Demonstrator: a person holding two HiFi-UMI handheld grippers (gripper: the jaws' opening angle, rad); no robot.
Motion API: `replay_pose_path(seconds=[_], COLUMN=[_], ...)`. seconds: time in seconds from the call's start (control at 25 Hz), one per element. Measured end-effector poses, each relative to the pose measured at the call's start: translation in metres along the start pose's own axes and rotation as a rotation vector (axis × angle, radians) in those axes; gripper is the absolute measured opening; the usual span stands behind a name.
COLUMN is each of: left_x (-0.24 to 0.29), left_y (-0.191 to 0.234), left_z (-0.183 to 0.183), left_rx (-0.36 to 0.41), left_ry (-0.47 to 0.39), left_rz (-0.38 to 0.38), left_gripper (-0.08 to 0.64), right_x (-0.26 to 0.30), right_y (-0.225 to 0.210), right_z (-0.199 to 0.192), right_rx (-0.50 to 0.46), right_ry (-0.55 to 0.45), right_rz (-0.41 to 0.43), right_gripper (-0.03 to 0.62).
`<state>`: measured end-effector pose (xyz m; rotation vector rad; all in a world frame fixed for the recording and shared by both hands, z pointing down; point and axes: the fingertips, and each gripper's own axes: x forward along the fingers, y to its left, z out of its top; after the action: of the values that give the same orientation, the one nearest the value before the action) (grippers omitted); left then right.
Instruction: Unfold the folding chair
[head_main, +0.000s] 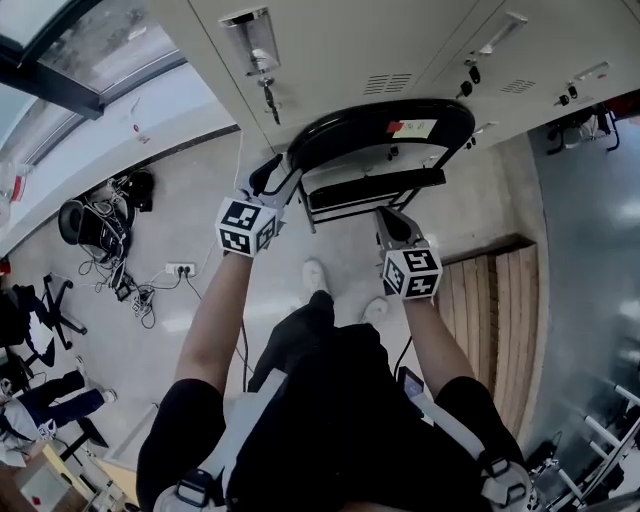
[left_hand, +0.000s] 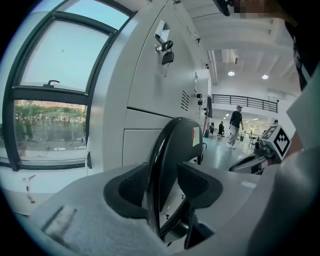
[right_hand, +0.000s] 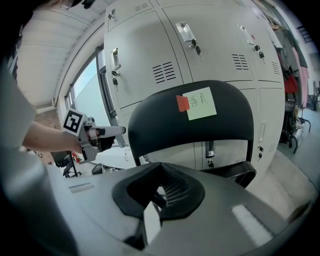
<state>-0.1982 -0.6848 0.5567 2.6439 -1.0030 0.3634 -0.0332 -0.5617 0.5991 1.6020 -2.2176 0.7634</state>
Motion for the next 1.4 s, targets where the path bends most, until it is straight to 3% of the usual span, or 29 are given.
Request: replay_pose_path(seconds=[0.16, 0.48, 0.64, 0.96, 1.16, 1.24, 1.4], left_x=[0.018, 0.042, 0.044, 0.04, 0.03, 0.026, 0.022], left_y=[0.003, -0.003, -0.006, -0.011, -0.022, -0.027, -0.031], left_z=[0.007, 0.006, 0.003, 0.004, 0.002, 0.001, -0.001], left_rx=[0.034, 0.101, 0.162, 0.172, 0.181, 0.181, 0.18], left_ry=[0.02, 0.089, 0.092, 0.056, 0.043, 0.042, 0.044], left_rz=[-0.038, -0.125, -0.116, -0.112, -0.127, -0.137, -0.141], left_gripper=[0.224, 0.225, 0.225, 0.207, 0.207, 0.207, 0.207], right_x=[-0.008, -0.023, -0.023, -0.005, 0.008, 0.018, 0.039], right_y=[-0.008, -0.019, -0.025, -0.026, -0.047, -0.051, -0.046], right_z=[-0.006, -0.021, -0.029, -0.037, -0.053, -0.056, -0.06], right_rx=[0.03, 0.08, 0.097, 0.16, 0.404, 0.429, 0.407], right_ry=[-0.007, -0.003, 0.01, 0.022, 0.023, 0.044, 0.102], right_rz=[-0.035, -0.081, -0.088, -0.102, -0.198, -0.213, -0.242], right_gripper=[0.006, 0.006, 0.006, 0.006, 0.007, 0.13, 0.218])
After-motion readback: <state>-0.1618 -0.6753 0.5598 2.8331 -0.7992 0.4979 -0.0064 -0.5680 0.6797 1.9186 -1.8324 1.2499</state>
